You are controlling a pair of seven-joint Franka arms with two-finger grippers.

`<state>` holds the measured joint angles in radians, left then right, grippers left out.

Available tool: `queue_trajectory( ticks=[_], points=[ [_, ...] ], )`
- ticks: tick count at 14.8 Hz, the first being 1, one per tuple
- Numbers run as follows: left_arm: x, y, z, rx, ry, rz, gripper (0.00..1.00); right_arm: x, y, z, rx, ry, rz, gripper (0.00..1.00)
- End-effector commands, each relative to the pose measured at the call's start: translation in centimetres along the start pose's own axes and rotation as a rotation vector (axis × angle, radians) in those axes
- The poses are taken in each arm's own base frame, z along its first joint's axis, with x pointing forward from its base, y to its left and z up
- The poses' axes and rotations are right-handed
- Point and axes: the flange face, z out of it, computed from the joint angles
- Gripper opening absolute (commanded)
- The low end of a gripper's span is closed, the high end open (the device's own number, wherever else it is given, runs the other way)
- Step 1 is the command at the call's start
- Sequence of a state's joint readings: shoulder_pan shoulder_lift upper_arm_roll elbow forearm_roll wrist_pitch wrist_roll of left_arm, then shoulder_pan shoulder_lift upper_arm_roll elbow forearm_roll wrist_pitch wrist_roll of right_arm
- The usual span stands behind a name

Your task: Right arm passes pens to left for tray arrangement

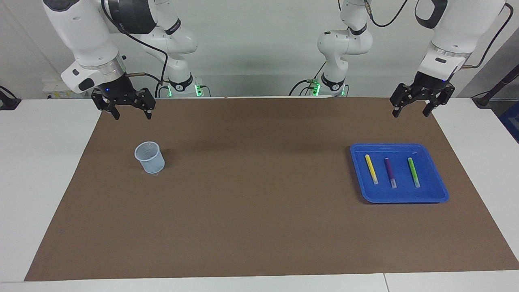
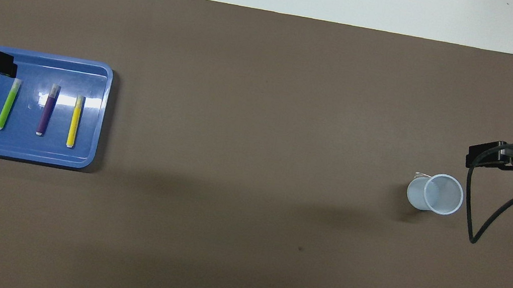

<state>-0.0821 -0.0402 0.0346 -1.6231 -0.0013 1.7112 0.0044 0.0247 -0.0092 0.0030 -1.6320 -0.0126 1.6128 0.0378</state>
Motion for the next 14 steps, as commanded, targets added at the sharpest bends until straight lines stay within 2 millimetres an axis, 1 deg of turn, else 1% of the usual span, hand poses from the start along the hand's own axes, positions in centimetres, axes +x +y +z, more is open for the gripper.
queue_trajectory(
  ticks=[1,3,7,14],
  points=[
    [0.0,-0.4,-0.1,-0.015,-0.002,-0.019,1.0,-0.6,0.2,-0.2,0.025,0.0,0.012,1.0],
    [0.0,-0.5,-0.1,-0.015,-0.007,-0.02,1.0,-0.6,0.2,-0.2,0.025,0.0,0.012,1.0],
    [-0.8,-0.3,0.2,-0.016,-0.07,-0.017,1.0,-0.6,0.0,-0.2,0.026,0.004,0.008,1.0],
    [-1.0,-0.3,0.3,-0.016,-0.087,-0.015,1.0,-0.6,0.0,-0.2,0.026,0.004,0.008,1.0]
  ],
)
